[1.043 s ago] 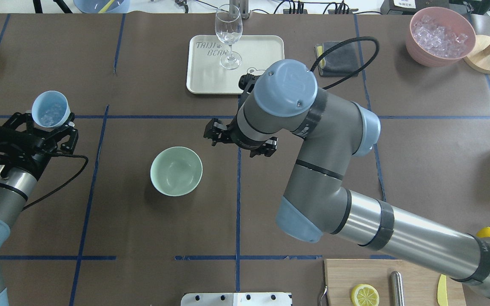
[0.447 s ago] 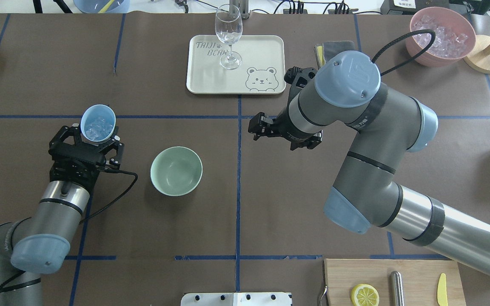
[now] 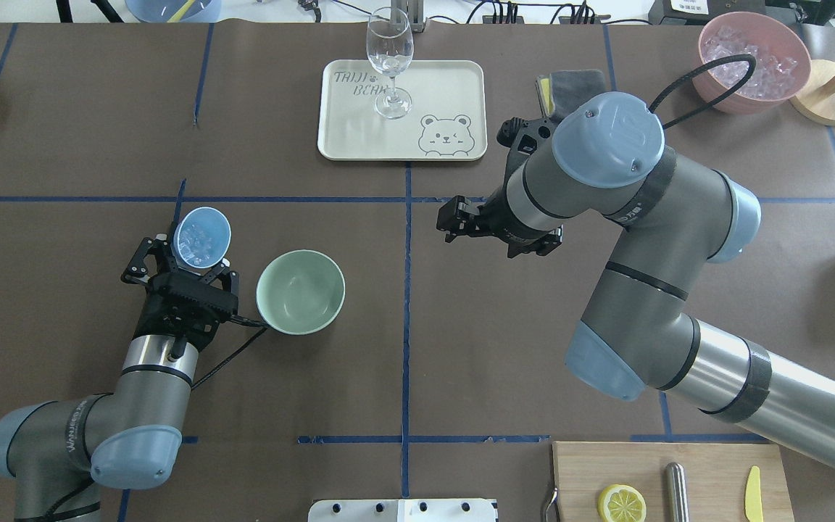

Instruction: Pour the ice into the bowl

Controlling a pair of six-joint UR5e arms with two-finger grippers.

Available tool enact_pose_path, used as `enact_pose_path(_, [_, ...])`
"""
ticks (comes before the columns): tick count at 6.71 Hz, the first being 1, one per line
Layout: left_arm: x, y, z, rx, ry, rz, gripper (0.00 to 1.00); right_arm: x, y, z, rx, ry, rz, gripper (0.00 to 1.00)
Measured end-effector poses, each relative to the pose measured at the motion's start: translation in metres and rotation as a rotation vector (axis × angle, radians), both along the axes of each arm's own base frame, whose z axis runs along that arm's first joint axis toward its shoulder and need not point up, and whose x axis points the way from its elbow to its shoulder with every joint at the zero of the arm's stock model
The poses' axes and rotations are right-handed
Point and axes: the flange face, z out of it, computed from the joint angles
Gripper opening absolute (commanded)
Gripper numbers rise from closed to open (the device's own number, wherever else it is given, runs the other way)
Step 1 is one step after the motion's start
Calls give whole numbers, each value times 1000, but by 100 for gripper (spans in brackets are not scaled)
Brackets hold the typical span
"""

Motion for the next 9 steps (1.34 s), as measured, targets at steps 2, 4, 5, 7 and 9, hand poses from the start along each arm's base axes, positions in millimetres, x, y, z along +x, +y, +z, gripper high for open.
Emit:
enact_pose_path(2, [25, 5, -23, 38, -232, 5, 0, 0, 0, 3, 2, 5, -3, 100])
enact_pose_path(4, [40, 16, -42, 108, -511, 41, 0, -1, 0, 8, -1, 12, -2, 100])
enact_pose_path(5, [41, 18, -43, 137, -660, 56, 0, -1, 0, 10, -3, 15, -1, 100])
enact_pose_path(7, [40, 18, -42, 173, -931, 90, 0, -1, 0, 10, -5, 16, 0, 100])
enact_pose_path(9, [37, 17, -45, 196, -1145, 116, 0, -1, 1, 10, -5, 16, 0, 100])
